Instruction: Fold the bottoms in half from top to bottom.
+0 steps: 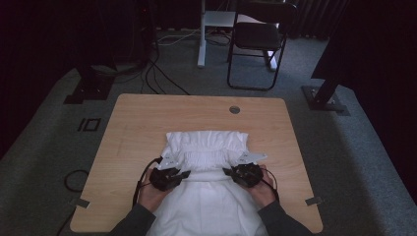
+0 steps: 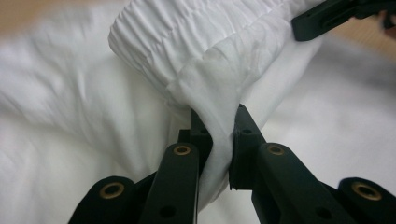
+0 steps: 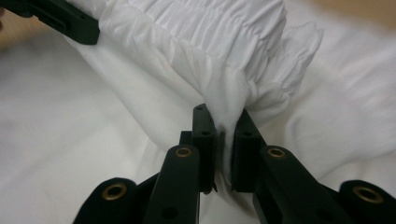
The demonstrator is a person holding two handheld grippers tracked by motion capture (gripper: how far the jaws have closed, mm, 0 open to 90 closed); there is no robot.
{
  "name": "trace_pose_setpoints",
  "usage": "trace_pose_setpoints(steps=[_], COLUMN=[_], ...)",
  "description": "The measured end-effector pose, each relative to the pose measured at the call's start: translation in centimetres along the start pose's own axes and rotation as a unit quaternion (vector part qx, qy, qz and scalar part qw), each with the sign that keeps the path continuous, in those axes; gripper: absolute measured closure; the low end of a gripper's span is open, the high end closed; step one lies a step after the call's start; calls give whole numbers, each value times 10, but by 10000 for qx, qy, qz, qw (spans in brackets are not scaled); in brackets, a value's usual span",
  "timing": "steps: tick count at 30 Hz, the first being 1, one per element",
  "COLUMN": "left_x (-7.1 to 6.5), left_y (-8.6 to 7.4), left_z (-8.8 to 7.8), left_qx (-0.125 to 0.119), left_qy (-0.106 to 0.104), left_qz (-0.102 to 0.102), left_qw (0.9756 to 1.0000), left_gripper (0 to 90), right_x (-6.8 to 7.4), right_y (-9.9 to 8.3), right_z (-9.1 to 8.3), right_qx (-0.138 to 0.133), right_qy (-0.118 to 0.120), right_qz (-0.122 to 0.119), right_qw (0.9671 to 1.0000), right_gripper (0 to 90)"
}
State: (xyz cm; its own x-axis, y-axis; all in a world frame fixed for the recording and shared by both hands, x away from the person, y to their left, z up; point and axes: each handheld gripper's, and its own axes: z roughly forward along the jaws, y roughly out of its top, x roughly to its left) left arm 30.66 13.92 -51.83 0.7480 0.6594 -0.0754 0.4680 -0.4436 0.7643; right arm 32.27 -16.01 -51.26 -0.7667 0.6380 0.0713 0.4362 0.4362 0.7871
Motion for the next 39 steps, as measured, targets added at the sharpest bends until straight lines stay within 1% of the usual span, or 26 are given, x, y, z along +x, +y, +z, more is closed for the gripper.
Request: trace_pose_setpoints(steps=[1, 2, 4, 5, 9, 10, 11, 13, 16, 18, 19, 20, 21, 22, 23, 24, 25, 26, 27, 28, 30, 32, 33, 35, 37, 39], left_x=[-4, -4, -6, -6, 3, 8, 13, 25, 31, 38, 46, 46, 49, 53, 58, 58, 61, 64, 68, 72, 82, 90, 96, 99, 103, 103], left_y=[-11, -11, -19, -19, -13, -10, -8, -1, 4, 9, 15, 15, 18, 21, 28, 28, 32, 36, 40, 43, 49, 56, 63, 65, 67, 68], left_z=[13, 13, 24, 25, 31, 33, 35, 41, 45, 49, 53, 53, 56, 59, 65, 65, 68, 72, 75, 79, 85, 91, 97, 99, 102, 101], left_qx=[268, 268, 457, 405, 437, 440, 454, 470, 506, 519, 530, 530, 542, 551, 586, 586, 606, 612, 627, 603, 576, 601, 627, 634, 576, 596], left_qy=[175, 175, 307, 326, 464, 430, 408, 359, 400, 441, 454, 454, 465, 498, 617, 617, 668, 722, 774, 821, 888, 969, 1067, 1099, 1144, 1130], left_qz=[203, 203, 390, 457, 629, 583, 542, 477, 478, 424, 342, 342, 302, 283, 312, 312, 304, 279, 276, 258, 134, 44, -27, -93, -300, -344], left_qw=[9993, 9993, 9977, 9976, 9960, 9964, 9967, 9971, 9968, 9968, 9970, 9970, 9970, 9968, 9959, 9959, 9955, 9951, 9946, 9945, 9943, 9935, 9923, 9919, 9913, 9912], left_gripper=[821, 821, 820, 821, 821, 821, 820, 819, 818, 818, 818, 819, 818, 818, 819, 819, 819, 819, 820, 820, 821, 821, 821, 821, 826, 829], right_x=[1, 1, 2, 4, 6, 8, 12, 11, 5, -5, -16, -16, -27, -27, -38, -38, -50, -50, -64, -64, -79, -89, -94, -95, -99, -98], right_y=[-12, -12, -20, -25, -24, -23, -21, -19, -16, -10, -5, -5, 2, 2, 10, 10, 19, 19, 27, 27, 34, 40, 45, 47, 50, 52], right_z=[11, 11, 19, 24, 25, 26, 29, 34, 39, 46, 51, 51, 57, 57, 65, 65, 73, 73, 81, 81, 90, 97, 102, 104, 110, 111], right_qx=[191, 191, 373, 497, 551, 580, 641, 681, 687, 678, 661, 661, 681, 681, 720, 720, 733, 733, 742, 742, 670, 608, 595, 578, 503, 495], right_qy=[39, 39, 9, 21, 111, 74, -53, -123, -135, -121, -69, -69, -70, -70, -153, -153, -252, -252, -286, -286, -305, -347, -422, -451, -513, -548], right_qz=[85, 85, 68, 123, 208, 158, 38, 21, 69, 107, 225, 225, 294, 294, 301, 301, 281, 281, 424, 424, 628, 826, 917, 987, 1216, 1250], right_qw=[9998, 9998, 9993, 9987, 9982, 9982, 9979, 9976, 9975, 9976, 9975, 9975, 9972, 9972, 9968, 9968, 9966, 9966, 9959, 9959, 9953, 9941, 9931, 9924, 9900, 9894], right_gripper=[826, 826, 821, 819, 819, 817, 813, 813, 815, 816, 817, 817, 819, 819, 820, 820, 820, 820, 823, 823, 824, 824, 824, 825, 828, 830])
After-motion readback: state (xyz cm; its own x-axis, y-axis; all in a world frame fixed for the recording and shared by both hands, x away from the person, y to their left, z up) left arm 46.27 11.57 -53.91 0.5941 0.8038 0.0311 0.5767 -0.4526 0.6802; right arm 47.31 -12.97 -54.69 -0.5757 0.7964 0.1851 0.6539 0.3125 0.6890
